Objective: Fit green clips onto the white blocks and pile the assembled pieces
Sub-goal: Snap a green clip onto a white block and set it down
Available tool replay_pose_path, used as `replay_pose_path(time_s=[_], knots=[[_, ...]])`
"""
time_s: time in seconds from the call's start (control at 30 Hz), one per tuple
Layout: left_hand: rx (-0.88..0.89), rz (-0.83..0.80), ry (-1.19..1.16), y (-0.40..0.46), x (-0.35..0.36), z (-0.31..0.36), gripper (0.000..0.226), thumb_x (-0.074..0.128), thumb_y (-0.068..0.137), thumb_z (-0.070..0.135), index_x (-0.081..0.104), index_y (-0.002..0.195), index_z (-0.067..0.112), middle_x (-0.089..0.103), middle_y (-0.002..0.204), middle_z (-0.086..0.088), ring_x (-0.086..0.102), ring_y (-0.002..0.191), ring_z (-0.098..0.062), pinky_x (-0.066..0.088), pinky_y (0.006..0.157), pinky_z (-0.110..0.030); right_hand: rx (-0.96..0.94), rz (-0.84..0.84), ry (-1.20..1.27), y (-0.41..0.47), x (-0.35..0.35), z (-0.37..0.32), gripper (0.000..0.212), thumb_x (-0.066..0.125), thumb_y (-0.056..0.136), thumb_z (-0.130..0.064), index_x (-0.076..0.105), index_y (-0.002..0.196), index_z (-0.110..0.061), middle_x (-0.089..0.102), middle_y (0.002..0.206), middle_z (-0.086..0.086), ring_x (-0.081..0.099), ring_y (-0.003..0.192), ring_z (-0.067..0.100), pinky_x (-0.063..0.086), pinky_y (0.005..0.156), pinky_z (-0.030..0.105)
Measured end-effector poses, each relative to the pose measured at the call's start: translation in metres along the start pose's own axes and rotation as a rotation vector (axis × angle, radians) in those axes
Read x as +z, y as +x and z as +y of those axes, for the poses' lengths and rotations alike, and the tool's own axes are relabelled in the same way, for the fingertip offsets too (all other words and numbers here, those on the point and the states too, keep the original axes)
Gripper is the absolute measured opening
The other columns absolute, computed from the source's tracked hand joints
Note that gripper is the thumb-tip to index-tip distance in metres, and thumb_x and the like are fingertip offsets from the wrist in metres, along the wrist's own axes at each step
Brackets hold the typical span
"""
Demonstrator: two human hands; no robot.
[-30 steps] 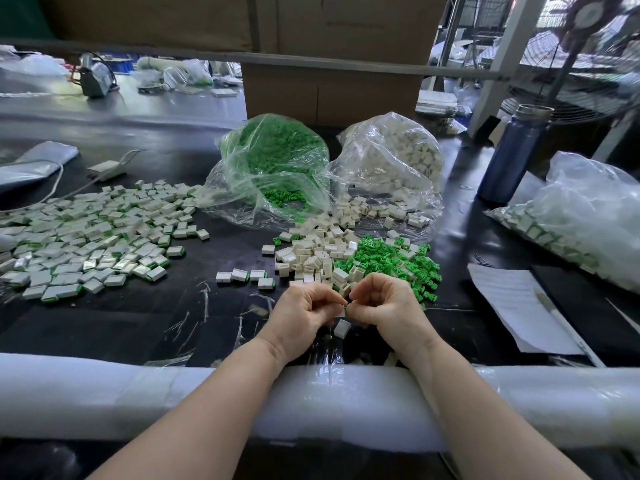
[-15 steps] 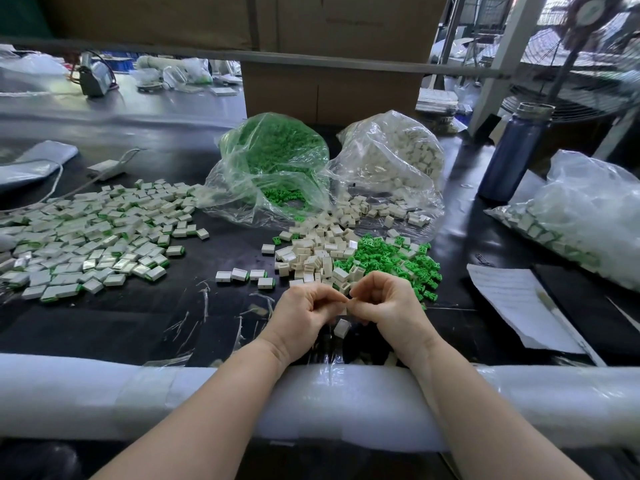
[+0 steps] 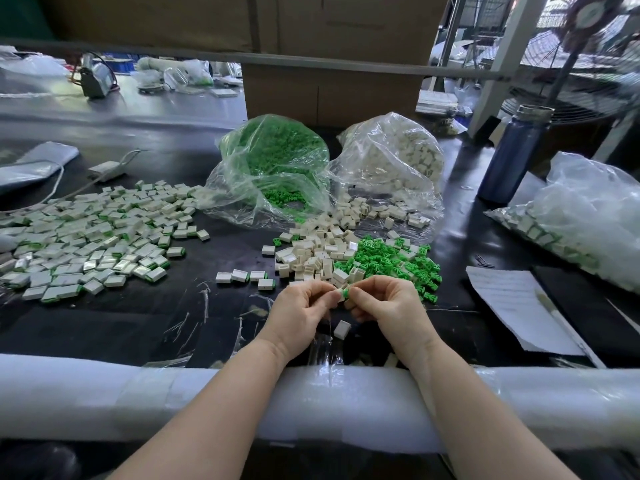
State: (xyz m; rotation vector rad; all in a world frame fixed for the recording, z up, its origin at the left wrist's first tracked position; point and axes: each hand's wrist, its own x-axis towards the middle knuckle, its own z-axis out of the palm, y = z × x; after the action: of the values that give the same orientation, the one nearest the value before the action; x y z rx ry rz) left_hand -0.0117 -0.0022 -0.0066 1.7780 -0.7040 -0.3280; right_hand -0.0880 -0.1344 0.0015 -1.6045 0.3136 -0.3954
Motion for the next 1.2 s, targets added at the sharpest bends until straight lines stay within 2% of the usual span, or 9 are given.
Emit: replay_pose_path(time_s=[0.1,0.2,0.37,0.47,0.6,0.7,0.9,1.1,1.2], knots=[[-0.017,-0.043,0.017,-0.001,-0.001,0.001,0.010,0.059,0.089,0.017,0.068,0.085,0.015,0.068,0.079,-0.005,0.059,0.073,-0.012,0.050,0.076,-0.028,0.008,0.008,-0.047,-0.001,0.003,0.000,0.013,0.061,0.086,-0.001,0.065,0.074,-0.006,0.064,0.057,0.002,0.057,0.049,0.006,0.049,0.049,0.016],[-0.023,-0.052,0.065,-0.001,-0.001,0.001,0.012,0.060,0.089,0.018,0.069,0.087,0.010,0.070,0.083,-0.010,0.063,0.077,-0.022,0.052,0.080,-0.034,0.019,0.003,-0.086,-0.001,0.005,-0.001,0.016,0.060,0.087,-0.002,0.063,0.073,-0.008,0.061,0.053,-0.002,0.054,0.046,0.004,0.047,0.048,0.015],[-0.029,-0.072,0.116,-0.003,0.000,0.001,0.013,0.060,0.089,0.018,0.071,0.089,0.011,0.070,0.083,-0.001,0.065,0.081,-0.013,0.051,0.086,-0.036,0.036,-0.031,-0.140,-0.001,0.005,-0.002,0.021,0.061,0.086,-0.002,0.061,0.068,-0.011,0.059,0.052,-0.002,0.051,0.044,0.004,0.044,0.047,0.015],[-0.020,-0.090,0.155,-0.003,0.001,0.001,0.016,0.059,0.090,0.019,0.071,0.094,0.009,0.071,0.090,-0.007,0.065,0.089,-0.020,0.050,0.087,-0.041,0.030,-0.060,-0.202,-0.001,0.006,-0.002,0.023,0.062,0.086,-0.002,0.060,0.065,-0.014,0.059,0.054,0.000,0.052,0.046,0.004,0.045,0.049,0.016],[-0.001,-0.055,0.098,-0.003,0.002,0.004,0.015,0.060,0.089,0.017,0.071,0.092,0.008,0.071,0.086,-0.011,0.065,0.085,-0.027,0.051,0.084,-0.040,0.008,-0.013,-0.098,-0.001,0.006,-0.002,0.017,0.063,0.085,-0.002,0.062,0.069,-0.009,0.061,0.052,-0.004,0.054,0.046,0.003,0.046,0.048,0.014],[0.005,-0.020,0.031,-0.003,0.004,0.006,0.009,0.061,0.088,0.016,0.069,0.091,0.015,0.070,0.083,-0.007,0.065,0.085,-0.028,0.053,0.082,-0.034,-0.015,0.032,-0.028,-0.001,0.004,-0.001,0.012,0.067,0.082,-0.002,0.064,0.071,-0.007,0.063,0.055,-0.001,0.057,0.049,0.006,0.048,0.049,0.016],[0.009,-0.001,0.016,-0.005,0.003,0.008,0.016,0.062,0.086,0.013,0.065,0.081,0.029,0.062,0.068,0.000,0.061,0.077,-0.037,0.052,0.078,-0.049,-0.056,-0.002,-0.032,-0.001,0.003,0.000,0.014,0.072,0.077,-0.002,0.066,0.068,-0.010,0.065,0.056,-0.002,0.057,0.049,0.005,0.047,0.048,0.016],[-0.011,0.003,-0.005,-0.005,0.001,0.009,0.023,0.059,0.085,0.007,0.063,0.078,0.028,0.064,0.075,-0.007,0.062,0.077,-0.034,0.052,0.081,-0.049,-0.065,-0.038,-0.013,0.000,0.003,0.001,0.013,0.069,0.080,-0.002,0.065,0.070,-0.010,0.063,0.058,-0.005,0.056,0.052,0.004,0.045,0.049,0.016],[0.015,-0.009,-0.047,-0.004,0.001,0.011,0.021,0.059,0.086,0.004,0.064,0.081,0.024,0.065,0.090,-0.015,0.061,0.078,-0.032,0.053,0.082,-0.046,-0.041,-0.023,0.005,0.001,0.003,0.003,0.005,0.064,0.085,-0.008,0.063,0.082,-0.012,0.065,0.073,0.000,0.061,0.066,0.010,0.049,0.054,0.020]])
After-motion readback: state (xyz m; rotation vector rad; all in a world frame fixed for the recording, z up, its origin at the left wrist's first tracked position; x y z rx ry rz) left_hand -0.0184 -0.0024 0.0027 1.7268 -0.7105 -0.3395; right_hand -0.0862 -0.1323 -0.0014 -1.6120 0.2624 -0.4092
